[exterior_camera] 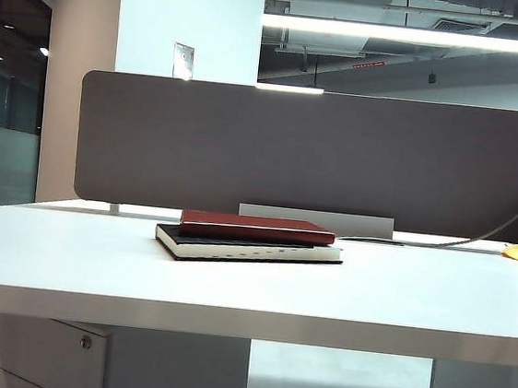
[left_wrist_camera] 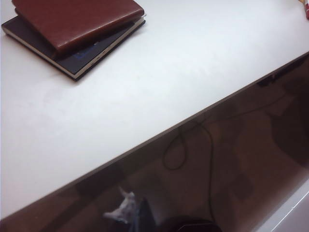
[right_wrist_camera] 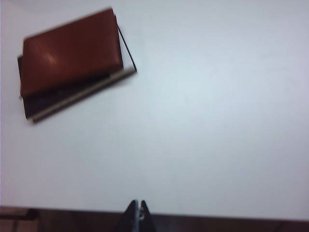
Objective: Pick up the red book and place it on top of the black book.
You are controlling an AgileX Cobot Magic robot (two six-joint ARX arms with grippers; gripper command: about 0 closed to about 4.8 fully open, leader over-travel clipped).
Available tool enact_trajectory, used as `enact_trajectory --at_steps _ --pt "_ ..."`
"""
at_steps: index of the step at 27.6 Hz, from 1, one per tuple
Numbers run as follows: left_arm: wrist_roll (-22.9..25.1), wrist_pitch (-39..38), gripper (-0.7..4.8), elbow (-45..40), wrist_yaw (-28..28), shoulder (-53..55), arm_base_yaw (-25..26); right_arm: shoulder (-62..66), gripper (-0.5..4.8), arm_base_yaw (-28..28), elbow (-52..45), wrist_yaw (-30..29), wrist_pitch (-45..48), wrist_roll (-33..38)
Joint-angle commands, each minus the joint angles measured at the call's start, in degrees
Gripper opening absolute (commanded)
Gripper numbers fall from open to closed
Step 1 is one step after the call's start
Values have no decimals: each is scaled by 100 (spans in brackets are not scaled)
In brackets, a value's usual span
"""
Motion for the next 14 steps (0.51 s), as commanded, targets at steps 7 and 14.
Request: enact_trajectory --at_steps 7,14 --pt "-284 105 -6 -208 4 -450 -2 -1333 -5 -15 -1751 -11 817 260" --pt "-420 85 -6 -308 -264 -704 -2 -2238 -5 -15 -2850 -24 1062 514"
